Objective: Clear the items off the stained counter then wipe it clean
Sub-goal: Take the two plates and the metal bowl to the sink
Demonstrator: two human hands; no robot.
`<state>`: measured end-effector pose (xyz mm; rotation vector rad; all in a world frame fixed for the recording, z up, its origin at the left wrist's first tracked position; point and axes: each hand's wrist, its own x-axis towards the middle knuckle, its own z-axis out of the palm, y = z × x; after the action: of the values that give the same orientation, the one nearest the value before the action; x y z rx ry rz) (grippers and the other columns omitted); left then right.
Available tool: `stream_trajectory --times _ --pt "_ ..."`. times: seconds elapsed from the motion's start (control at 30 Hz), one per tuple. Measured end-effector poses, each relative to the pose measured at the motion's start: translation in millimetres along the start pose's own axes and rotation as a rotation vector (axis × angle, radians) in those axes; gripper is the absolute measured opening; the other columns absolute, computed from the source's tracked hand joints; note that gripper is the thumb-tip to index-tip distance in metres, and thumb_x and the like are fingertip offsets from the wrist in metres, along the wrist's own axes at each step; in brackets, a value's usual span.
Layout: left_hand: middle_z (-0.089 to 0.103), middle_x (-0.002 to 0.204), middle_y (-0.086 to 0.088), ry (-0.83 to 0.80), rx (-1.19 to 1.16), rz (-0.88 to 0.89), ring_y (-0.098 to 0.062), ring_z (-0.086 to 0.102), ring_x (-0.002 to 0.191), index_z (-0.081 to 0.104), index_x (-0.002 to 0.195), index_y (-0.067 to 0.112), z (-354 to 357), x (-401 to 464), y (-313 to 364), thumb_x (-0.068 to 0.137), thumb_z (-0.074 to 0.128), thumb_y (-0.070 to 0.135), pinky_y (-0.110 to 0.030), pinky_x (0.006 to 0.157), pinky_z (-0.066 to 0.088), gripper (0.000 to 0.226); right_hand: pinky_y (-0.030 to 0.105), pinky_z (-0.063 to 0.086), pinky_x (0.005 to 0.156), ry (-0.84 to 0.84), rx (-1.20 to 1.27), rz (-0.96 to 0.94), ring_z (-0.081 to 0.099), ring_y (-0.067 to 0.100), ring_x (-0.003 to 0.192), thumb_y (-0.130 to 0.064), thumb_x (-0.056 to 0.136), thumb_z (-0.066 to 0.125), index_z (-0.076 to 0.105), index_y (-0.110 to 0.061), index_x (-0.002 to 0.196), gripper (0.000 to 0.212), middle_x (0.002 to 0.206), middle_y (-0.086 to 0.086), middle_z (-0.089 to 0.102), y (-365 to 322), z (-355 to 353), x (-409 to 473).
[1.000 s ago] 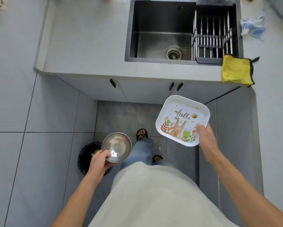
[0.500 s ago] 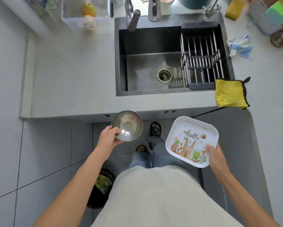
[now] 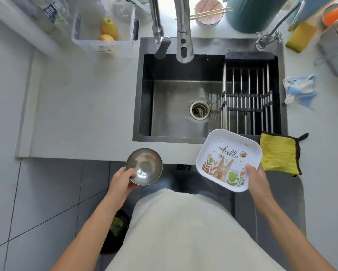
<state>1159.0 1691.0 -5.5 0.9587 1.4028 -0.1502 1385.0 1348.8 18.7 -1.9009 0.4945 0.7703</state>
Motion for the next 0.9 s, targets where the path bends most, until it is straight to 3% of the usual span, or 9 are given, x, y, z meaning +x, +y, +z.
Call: stream_trajectory --times 0.07,0.13,0.23,0.33,0.43,0.53,0.67,0.77,0.9 --pt "0.064 0.088 -0.008 0.031 -0.013 -0.025 -0.024 0.064 0.084 0.058 0.093 0.007 -6 -3 -3 0.092 0.062 0.006 -0.032 0.068 0.062 0.004 0.021 0.057 0.070 -0.029 -0.003 -0.018 0.074 -0.002 0.093 -0.021 0.105 0.044 0.060 -0.043 0.123 0.032 0.108 -0.019 0.077 -20 15 15" --pt "0.064 0.088 -0.007 0.067 -0.023 -0.050 -0.024 0.064 0.086 0.058 0.089 0.009 -10 -2 -4 0.091 0.062 0.005 -0.041 0.080 0.064 0.006 0.017 0.059 0.065 -0.059 -0.001 -0.032 0.075 0.001 0.094 -0.021 0.106 0.044 0.058 -0.037 0.125 0.029 0.105 -0.019 0.077 -37 30 30" --pt "0.062 0.091 -0.009 0.096 -0.044 -0.074 -0.026 0.063 0.090 0.058 0.088 0.008 -8 0 5 0.092 0.060 0.002 -0.049 0.095 0.060 0.007 0.038 0.062 0.085 -0.111 0.012 -0.032 0.073 0.015 0.107 -0.024 0.105 0.044 0.053 -0.037 0.128 0.028 0.118 -0.011 0.073 -61 53 50" --pt "0.062 0.090 -0.010 0.102 -0.068 -0.061 -0.024 0.063 0.085 0.057 0.087 0.008 1 10 27 0.092 0.060 0.002 -0.041 0.081 0.064 0.009 0.044 0.062 0.088 -0.131 0.019 -0.031 0.073 0.017 0.108 -0.028 0.104 0.045 0.056 -0.045 0.119 0.024 0.121 -0.009 0.073 -81 73 67" --pt "0.064 0.093 -0.011 0.075 -0.097 -0.025 -0.024 0.066 0.085 0.060 0.099 0.007 19 27 60 0.092 0.061 0.002 -0.032 0.068 0.062 0.008 0.040 0.062 0.084 -0.131 0.010 -0.024 0.073 0.013 0.106 -0.030 0.106 0.045 0.054 -0.043 0.128 0.027 0.121 -0.012 0.073 -95 89 85" --pt "0.067 0.102 -0.014 0.018 -0.105 0.010 -0.024 0.067 0.090 0.061 0.108 0.005 46 50 96 0.093 0.060 0.003 -0.032 0.071 0.063 0.015 0.035 0.060 0.082 -0.118 0.006 -0.017 0.072 0.011 0.106 -0.028 0.108 0.045 0.053 -0.039 0.132 0.028 0.120 -0.013 0.072 -105 103 102" --pt "0.067 0.106 -0.017 -0.073 -0.137 0.029 -0.027 0.068 0.092 0.062 0.111 0.002 86 86 141 0.093 0.059 0.001 -0.035 0.072 0.064 0.018 0.039 0.061 0.087 -0.095 0.002 0.034 0.071 0.012 0.105 -0.030 0.110 0.043 0.053 -0.040 0.130 0.025 0.118 -0.014 0.071 -109 123 125" --pt "0.068 0.107 -0.014 -0.107 -0.157 0.011 -0.029 0.071 0.097 0.062 0.103 0.003 116 113 161 0.091 0.060 0.003 -0.039 0.079 0.066 0.012 0.037 0.062 0.083 -0.080 0.011 0.081 0.071 0.012 0.102 -0.030 0.111 0.042 0.053 -0.041 0.130 0.025 0.114 -0.015 0.070 -107 138 144" --pt "0.068 0.122 -0.017 -0.108 -0.157 -0.036 -0.032 0.069 0.113 0.064 0.115 0.003 150 151 170 0.092 0.058 0.003 -0.043 0.088 0.066 0.024 0.035 0.062 0.075 -0.027 0.038 0.143 0.072 0.014 0.100 -0.027 0.111 0.041 0.052 -0.034 0.130 0.024 0.111 -0.011 0.070 -97 163 169"
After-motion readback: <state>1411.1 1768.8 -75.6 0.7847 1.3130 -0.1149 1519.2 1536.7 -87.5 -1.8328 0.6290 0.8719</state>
